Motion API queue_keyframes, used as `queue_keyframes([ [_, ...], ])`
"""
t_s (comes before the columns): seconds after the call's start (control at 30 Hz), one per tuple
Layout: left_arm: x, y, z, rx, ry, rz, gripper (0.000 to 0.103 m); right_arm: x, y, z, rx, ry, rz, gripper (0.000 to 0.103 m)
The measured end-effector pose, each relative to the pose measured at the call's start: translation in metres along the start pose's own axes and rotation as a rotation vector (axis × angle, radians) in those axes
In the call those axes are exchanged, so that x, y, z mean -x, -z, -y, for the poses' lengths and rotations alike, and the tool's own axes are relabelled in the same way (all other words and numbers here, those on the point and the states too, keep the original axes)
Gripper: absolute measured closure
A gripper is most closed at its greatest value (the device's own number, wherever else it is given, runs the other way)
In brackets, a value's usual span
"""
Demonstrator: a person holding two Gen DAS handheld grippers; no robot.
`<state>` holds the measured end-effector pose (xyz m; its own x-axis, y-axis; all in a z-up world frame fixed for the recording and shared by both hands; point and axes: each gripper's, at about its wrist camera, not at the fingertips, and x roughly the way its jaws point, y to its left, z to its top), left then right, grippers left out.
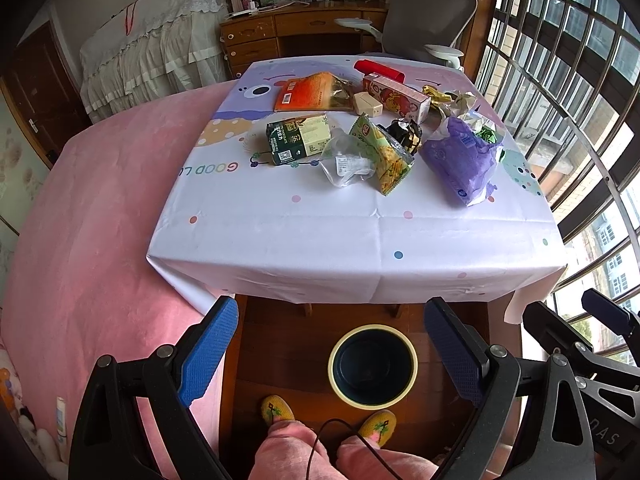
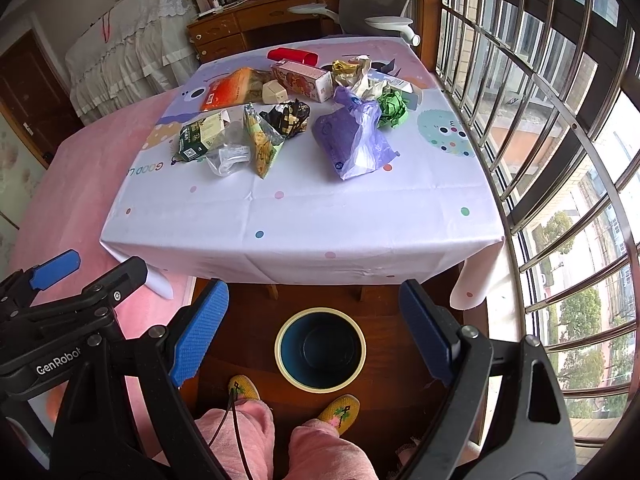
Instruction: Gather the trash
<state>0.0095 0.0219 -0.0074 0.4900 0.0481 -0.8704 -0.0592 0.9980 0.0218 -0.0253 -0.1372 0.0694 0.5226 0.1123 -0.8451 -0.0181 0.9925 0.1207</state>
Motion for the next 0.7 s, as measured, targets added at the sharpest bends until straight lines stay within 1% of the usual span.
queue_keyframes([
  [0.1, 0.0, -0.007, -0.004, 0.011, 0.005, -0.001, 0.008, 0.0, -0.005, -0.001, 0.002, -0.008, 0.004, 0.017],
  [0.17, 0.003, -0.013, -0.008, 0.015, 0.004, 0.01, 0.009, -0.003, -0.014, -0.005, 0.008, -0.025, 0.014, 0.017],
  [0.23, 0.005, -0.017, -0.013, 0.02, 0.019, 0.013, 0.013, -0.006, -0.021, -0.01, 0.02, -0.036, 0.015, 0.017],
  [0.3, 0.005, -0.021, -0.019, 0.029, 0.057, 0.012, 0.022, -0.011, -0.027, -0.016, 0.032, -0.051, 0.011, 0.017],
  [0.33, 0.005, -0.023, -0.022, 0.03, 0.062, 0.013, 0.023, -0.015, -0.03, -0.019, 0.037, -0.057, 0.006, 0.018],
  [0.37, 0.005, -0.026, -0.027, 0.028, 0.049, 0.017, 0.023, -0.019, -0.034, -0.024, 0.043, -0.063, 0.003, 0.018],
  [0.43, 0.003, -0.036, -0.039, 0.026, 0.017, 0.029, 0.023, -0.026, -0.044, -0.033, 0.054, -0.07, 0.003, 0.025],
  [0.5, -0.003, -0.049, -0.051, 0.014, -0.006, 0.027, 0.023, -0.037, -0.056, -0.042, 0.061, -0.078, 0.001, 0.027],
  [0.53, -0.009, -0.057, -0.057, 0.004, -0.009, 0.02, 0.023, -0.044, -0.061, -0.046, 0.059, -0.079, -0.004, 0.031],
  [0.63, -0.031, -0.084, -0.077, -0.021, 0.005, -0.008, 0.023, -0.065, -0.081, -0.052, 0.034, -0.091, -0.035, 0.042],
  [0.7, -0.048, -0.105, -0.088, -0.058, 0.023, -0.022, 0.023, -0.081, -0.097, -0.055, 0.0, -0.093, -0.049, 0.044],
])
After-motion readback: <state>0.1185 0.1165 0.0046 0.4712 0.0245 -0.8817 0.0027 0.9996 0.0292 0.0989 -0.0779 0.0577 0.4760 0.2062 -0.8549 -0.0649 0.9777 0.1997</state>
